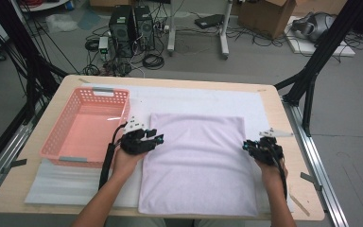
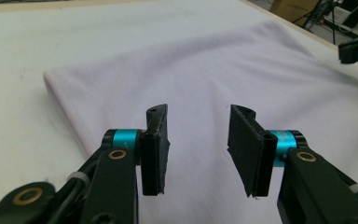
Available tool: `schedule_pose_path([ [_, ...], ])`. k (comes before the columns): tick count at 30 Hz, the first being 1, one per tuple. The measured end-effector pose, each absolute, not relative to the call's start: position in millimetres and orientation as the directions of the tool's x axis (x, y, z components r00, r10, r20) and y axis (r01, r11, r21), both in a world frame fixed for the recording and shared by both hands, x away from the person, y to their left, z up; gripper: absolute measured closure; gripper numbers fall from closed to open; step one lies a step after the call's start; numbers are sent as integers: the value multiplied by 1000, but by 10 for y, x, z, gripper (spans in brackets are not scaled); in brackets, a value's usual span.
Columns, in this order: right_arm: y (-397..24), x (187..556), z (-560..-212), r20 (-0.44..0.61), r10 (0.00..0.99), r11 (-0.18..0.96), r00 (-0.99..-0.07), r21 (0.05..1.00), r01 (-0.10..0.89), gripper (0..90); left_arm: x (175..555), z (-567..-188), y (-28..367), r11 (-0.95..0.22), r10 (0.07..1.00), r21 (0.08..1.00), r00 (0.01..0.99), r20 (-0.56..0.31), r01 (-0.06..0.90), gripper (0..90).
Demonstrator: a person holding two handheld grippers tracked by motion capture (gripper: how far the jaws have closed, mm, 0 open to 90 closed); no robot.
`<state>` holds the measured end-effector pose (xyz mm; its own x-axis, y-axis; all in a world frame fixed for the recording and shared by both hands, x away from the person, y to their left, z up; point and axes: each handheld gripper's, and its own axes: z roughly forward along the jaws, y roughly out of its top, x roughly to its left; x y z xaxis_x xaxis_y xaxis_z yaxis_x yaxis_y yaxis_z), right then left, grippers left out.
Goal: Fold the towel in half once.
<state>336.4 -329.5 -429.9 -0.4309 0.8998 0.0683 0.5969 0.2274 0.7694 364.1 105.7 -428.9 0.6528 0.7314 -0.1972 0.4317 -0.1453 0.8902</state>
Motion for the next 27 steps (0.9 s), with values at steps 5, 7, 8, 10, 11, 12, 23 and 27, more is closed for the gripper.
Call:
schedule_pose_path([
  [5,-3252,3843,-4290,75,899,231,-432,757,611,776,4052,-4337,972,-158,776,867,602,-186,472,634],
  [7,-3253,3994,-4302,94,899,216,-428,755,619,781,4186,-4391,950,-159,791,854,581,-190,495,642],
  [8,-3251,4061,-4321,103,899,212,-426,748,628,793,4268,-4426,943,-177,812,836,558,-174,519,653],
  [10,-3230,4178,-4377,106,898,218,-426,735,643,797,4373,-4474,942,-184,837,810,521,-168,556,669],
  [11,-3218,4227,-4408,106,902,219,-418,723,655,801,4421,-4499,940,-182,848,797,502,-169,575,683],
  [12,-3215,4265,-4433,100,906,218,-411,723,656,821,4467,-4497,937,-183,857,789,488,-164,586,739],
  [23,-3316,4369,-4483,41,956,158,-291,765,625,884,4568,-4488,895,-190,907,794,412,-83,577,779],
  [27,-3388,4272,-4367,70,952,134,-297,778,613,774,4515,-4387,957,-136,889,792,426,-167,595,657],
])
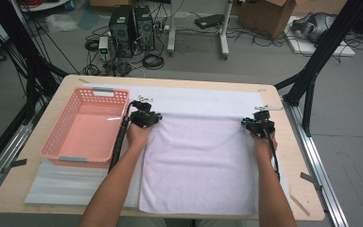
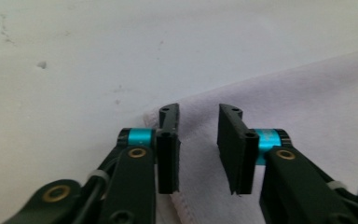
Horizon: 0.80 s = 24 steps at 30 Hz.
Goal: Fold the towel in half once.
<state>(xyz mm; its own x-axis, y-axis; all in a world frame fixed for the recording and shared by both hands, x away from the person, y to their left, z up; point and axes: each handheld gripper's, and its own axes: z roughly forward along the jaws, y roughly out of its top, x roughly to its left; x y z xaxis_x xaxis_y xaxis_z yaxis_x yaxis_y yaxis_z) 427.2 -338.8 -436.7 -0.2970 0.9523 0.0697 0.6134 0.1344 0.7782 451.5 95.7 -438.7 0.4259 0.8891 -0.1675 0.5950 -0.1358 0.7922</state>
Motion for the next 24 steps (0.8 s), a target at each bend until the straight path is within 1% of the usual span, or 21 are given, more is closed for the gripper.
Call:
schedule_pose_path([
  [1,-3418,4223,-4317,73,951,128,-300,791,599,742,4489,-4348,960,-142,879,797,445,-171,587,619],
  [2,-3446,4177,-4264,98,947,109,-305,795,596,704,4455,-4304,954,-159,865,806,474,-165,571,592],
  [3,-3474,4128,-4212,120,942,95,-314,802,590,679,4418,-4257,941,-164,850,821,501,-165,548,583],
  [5,-3508,4020,-4111,125,934,96,-334,814,573,626,4337,-4141,922,-163,817,846,551,-173,508,538],
  [9,-3547,3745,-3976,114,922,115,-369,832,542,487,4197,-3989,905,-122,777,875,594,-210,469,444],
  [11,-3570,3631,-3957,144,905,112,-400,826,552,472,4112,-3963,917,-103,766,879,601,-229,466,408],
  [12,-3572,3554,-3947,148,900,119,-409,820,559,451,4059,-3958,930,-92,760,880,603,-240,465,371],
  [13,-3573,3474,-3945,151,896,123,-418,820,560,427,4001,-3954,938,-89,765,885,600,-233,457,320],
  [14,-3574,3391,-3948,157,888,125,-432,822,555,398,3943,-3952,947,-90,766,889,602,-226,448,253],
  [15,-3571,3305,-3953,160,882,128,-443,824,552,380,3870,-3955,973,-93,748,898,626,-221,429,226],
  [17,-3555,3132,-3974,146,871,148,-469,833,533,331,3771,-3963,1014,-81,732,910,644,-222,407,215],
  [18,-3554,3079,-3984,142,869,152,-474,835,529,322,3720,-3969,1035,-63,723,913,649,-238,404,222],
  [20,-3562,2946,-4019,125,869,160,-478,844,512,315,3639,-3978,1057,-57,717,918,656,-237,393,225],
  [21,-3562,2925,-4030,119,871,165,-477,844,510,292,3586,-3985,1070,-66,711,923,666,-224,380,224],
  [24,-3567,2888,-4068,73,875,212,-480,832,512,208,3478,-4002,1100,-41,694,930,680,-237,366,222],
])
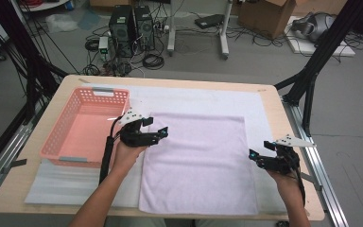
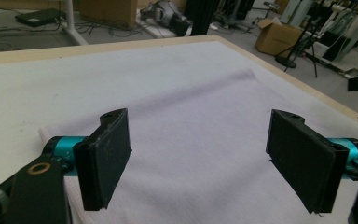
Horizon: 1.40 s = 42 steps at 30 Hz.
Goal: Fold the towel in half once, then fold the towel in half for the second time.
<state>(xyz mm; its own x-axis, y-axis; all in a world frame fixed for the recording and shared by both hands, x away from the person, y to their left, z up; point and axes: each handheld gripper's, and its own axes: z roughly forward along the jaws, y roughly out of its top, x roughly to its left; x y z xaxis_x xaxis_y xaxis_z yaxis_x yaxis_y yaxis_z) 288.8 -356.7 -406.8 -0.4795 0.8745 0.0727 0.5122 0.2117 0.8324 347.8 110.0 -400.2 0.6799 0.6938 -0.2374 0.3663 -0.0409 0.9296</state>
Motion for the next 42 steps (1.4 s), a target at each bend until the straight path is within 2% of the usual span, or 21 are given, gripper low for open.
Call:
schedule_pose_path([
  [5,-3595,2900,-4083,90,885,168,-457,854,492,176,3369,-4033,1152,-43,666,930,704,-246,365,226],
  [19,-3604,2924,-4122,88,881,178,-465,849,497,175,3413,-4032,1170,-32,658,932,710,-253,362,227],
  [23,-3564,2966,-4144,77,879,201,-471,837,510,178,3498,-4005,1197,-58,682,897,673,-285,438,193],
  [28,-3492,3110,-4192,110,877,193,-469,812,551,181,3618,-4036,1239,-49,683,882,660,-313,469,146],
  [35,-3478,3291,-4173,151,862,188,-483,791,583,181,3809,-4014,1301,-35,686,869,644,-339,494,150],
  [38,-3488,3392,-4138,164,847,194,-506,791,580,223,3886,-4016,1305,-43,696,870,640,-326,490,179],
  [42,-3488,3531,-4132,177,839,200,-515,779,594,219,3939,-4025,1297,-30,701,870,631,-333,492,187],
])
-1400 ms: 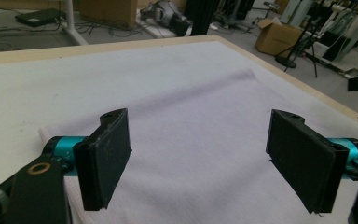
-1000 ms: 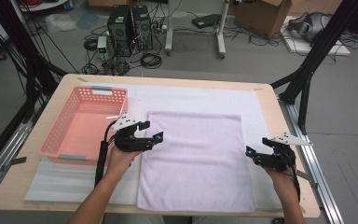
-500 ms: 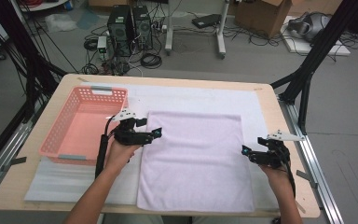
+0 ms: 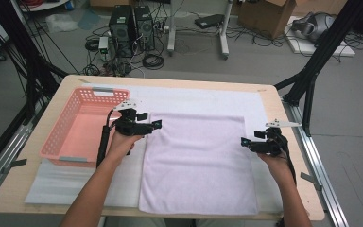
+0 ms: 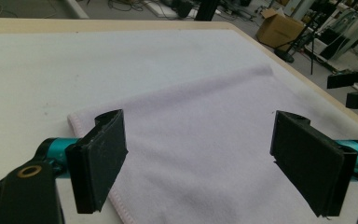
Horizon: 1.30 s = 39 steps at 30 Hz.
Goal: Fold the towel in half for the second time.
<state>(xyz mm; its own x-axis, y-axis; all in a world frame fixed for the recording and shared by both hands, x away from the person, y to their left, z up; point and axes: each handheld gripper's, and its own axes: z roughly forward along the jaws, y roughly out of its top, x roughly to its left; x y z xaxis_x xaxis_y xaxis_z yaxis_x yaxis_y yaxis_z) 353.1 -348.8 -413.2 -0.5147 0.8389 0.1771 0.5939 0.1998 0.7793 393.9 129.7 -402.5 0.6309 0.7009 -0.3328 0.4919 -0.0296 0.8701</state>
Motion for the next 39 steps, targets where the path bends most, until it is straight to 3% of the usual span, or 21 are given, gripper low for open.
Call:
schedule_pose_path([
  [2,-3478,3594,-4110,168,838,214,-518,773,597,217,3949,-4024,1303,-2,704,861,612,-360,508,184],
  [10,-3474,3709,-3981,179,848,181,-499,786,591,205,4039,-3966,1241,-22,720,868,610,-330,495,205],
  [22,-3480,3966,-4011,188,869,162,-457,765,624,203,4414,-4022,987,-113,765,839,586,-269,532,236],
  [28,-3492,4121,-4182,209,875,154,-436,735,660,203,4572,-4138,890,-144,800,828,557,-226,543,255],
  [31,-3500,4184,-4264,218,880,143,-422,724,675,204,4612,-4215,893,-144,794,814,557,-245,563,244],
  [39,-3498,4342,-4434,237,881,142,-409,693,707,256,4692,-4380,942,-158,848,766,483,-217,623,243],
])
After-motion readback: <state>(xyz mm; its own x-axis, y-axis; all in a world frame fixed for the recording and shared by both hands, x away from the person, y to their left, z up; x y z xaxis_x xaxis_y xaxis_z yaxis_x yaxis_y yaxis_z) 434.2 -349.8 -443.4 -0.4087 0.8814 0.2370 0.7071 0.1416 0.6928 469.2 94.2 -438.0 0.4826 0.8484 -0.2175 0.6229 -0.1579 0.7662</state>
